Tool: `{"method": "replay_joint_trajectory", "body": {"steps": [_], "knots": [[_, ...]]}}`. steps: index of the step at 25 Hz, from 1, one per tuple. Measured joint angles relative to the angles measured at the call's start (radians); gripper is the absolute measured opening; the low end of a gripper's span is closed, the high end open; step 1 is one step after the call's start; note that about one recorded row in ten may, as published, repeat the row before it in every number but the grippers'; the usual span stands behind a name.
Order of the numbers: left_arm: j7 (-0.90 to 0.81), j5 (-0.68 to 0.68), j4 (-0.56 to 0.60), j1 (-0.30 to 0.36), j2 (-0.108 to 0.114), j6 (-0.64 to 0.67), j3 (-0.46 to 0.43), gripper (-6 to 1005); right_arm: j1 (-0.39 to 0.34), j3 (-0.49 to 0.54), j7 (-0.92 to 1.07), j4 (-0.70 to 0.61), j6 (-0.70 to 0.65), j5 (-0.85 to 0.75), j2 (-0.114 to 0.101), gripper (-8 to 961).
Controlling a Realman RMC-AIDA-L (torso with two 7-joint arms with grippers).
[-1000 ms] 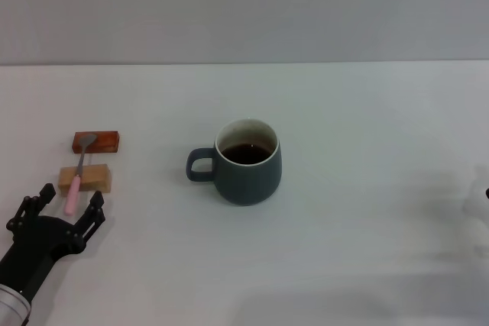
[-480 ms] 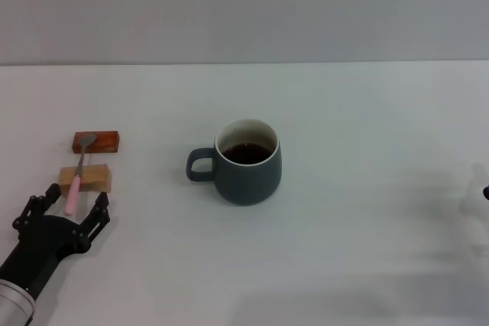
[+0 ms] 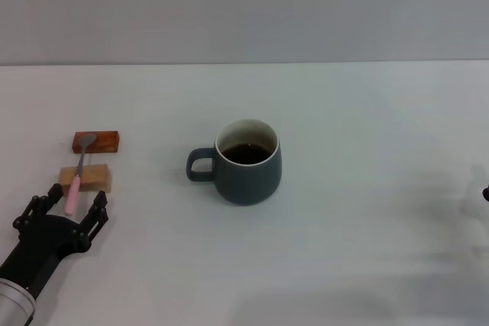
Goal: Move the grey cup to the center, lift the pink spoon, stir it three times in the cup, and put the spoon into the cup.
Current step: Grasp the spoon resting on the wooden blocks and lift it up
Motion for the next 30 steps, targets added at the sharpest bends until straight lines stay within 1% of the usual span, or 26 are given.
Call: {"method": "replay_joint_trajectory", "body": {"steps": [7, 12, 18, 24, 26, 30], "knots": [[-0.002, 0.000, -0.012, 0.002, 0.002, -0.001, 0.002, 719, 0.000, 0.000, 0.000, 0.000, -0.001, 0.000, 0.000, -1], [-0.002, 0.000, -0.012, 0.002, 0.002, -0.004, 0.000, 579, 0.000, 0.000, 0.000, 0.000, -0.002, 0.000, -0.001, -1], [-0.003, 0.000, -0.012, 0.002, 0.002, -0.019, -0.004, 584, 0.001, 0.000, 0.000, 0.000, -0.002, -0.001, -0.001, -1], [-0.004, -0.002, -0.013, 0.000, 0.002, -0.023, -0.005, 527, 0.001, 0.000, 0.000, 0.002, -0.002, 0.000, -0.002, -1], [-0.004, -0.002, -0.013, 0.000, 0.002, -0.023, -0.004, 483, 0.001, 0.000, 0.000, 0.002, -0.002, 0.000, -0.002, -1], [-0.004, -0.003, -0.013, 0.000, 0.003, -0.021, -0.003, 454, 0.001, 0.000, 0.000, 0.002, -0.002, 0.000, -0.002, -1]]}}
